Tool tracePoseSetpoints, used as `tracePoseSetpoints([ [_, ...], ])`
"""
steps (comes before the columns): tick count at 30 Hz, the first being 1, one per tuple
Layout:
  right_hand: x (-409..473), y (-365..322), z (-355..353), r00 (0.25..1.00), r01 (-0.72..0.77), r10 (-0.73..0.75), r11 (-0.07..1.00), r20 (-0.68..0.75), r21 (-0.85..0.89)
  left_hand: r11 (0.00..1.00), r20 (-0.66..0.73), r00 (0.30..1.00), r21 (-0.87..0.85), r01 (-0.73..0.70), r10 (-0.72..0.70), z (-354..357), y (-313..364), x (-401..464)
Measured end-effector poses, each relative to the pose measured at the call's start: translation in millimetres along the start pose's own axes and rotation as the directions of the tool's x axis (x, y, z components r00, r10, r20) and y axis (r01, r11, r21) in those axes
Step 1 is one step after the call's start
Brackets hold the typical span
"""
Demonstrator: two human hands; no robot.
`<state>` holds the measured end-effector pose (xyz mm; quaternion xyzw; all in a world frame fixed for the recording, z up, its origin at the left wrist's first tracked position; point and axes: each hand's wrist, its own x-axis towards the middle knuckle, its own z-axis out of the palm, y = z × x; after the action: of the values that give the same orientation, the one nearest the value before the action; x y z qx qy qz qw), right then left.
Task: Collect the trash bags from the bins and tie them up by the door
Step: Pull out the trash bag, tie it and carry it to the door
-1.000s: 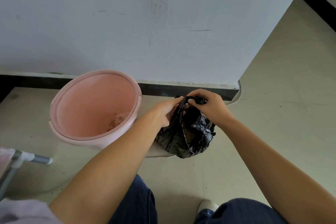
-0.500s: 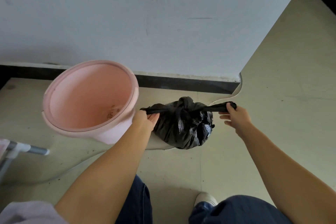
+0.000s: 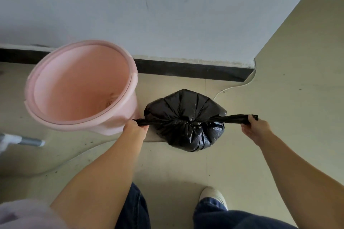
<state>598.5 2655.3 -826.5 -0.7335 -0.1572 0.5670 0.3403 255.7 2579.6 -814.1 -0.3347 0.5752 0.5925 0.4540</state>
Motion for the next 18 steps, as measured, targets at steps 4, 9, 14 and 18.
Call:
tracePoseSetpoints([
  [4, -7.1, -23.9, -4.1, 0.999, -0.023, 0.021, 0.997, 0.034, 0.076, 0.998, 0.085, 0.996, 0.069, -0.009, 0.004, -4.9, 0.6, -10.2],
  [9, -27.6, -64.1, 16.1, 0.992, -0.021, -0.015, 0.961, 0.126, 0.276, 0.919, 0.313, 0.947, 0.349, -0.184, 0.07, 7.3, -6.7, -40.3],
  [14, -60.1, -91.0, 59.6, 0.921, 0.275, -0.304, 0.95, 0.241, 0.148, 0.448, 0.678, 0.714, 0.591, -0.671, 0.176, 35.1, -12.9, -94.3],
  [18, -89.2, -101.0, 91.5, 0.79, 0.559, -0.479, 0.819, 0.384, -0.129, -0.023, 0.886, 0.463, 0.463, -0.886, -0.011, 54.2, 5.7, -121.7],
])
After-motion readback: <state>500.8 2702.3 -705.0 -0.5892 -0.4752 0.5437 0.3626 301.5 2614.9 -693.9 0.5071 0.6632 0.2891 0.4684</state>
